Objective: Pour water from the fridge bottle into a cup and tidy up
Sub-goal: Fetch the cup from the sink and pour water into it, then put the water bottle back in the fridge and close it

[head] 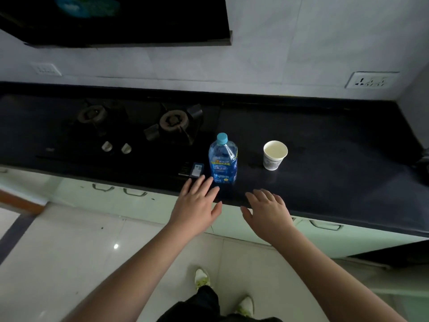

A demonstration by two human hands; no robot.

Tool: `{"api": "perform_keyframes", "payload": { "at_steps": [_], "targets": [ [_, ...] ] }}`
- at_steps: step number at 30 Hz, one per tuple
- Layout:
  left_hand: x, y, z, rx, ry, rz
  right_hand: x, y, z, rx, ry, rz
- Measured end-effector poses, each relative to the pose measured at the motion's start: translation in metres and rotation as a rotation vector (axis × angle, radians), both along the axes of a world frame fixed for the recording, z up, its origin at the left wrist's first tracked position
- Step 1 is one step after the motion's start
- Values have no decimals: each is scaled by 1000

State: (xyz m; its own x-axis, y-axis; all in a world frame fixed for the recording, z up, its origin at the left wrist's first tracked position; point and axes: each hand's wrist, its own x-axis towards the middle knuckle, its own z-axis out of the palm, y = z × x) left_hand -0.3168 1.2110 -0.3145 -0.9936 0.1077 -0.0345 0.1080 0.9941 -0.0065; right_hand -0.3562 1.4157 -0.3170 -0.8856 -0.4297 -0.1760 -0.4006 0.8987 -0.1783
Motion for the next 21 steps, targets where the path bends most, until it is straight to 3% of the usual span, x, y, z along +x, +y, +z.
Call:
{"api": "perform_keyframes", "payload": {
  "at_steps": [10, 21],
  "targets": [
    [66, -30, 20, 8, -93, 206, 33, -36, 7, -111, 92, 116],
    [178, -91, 55, 42, -31, 536, 94, -129, 47, -145, 92, 352]
  ]
}}
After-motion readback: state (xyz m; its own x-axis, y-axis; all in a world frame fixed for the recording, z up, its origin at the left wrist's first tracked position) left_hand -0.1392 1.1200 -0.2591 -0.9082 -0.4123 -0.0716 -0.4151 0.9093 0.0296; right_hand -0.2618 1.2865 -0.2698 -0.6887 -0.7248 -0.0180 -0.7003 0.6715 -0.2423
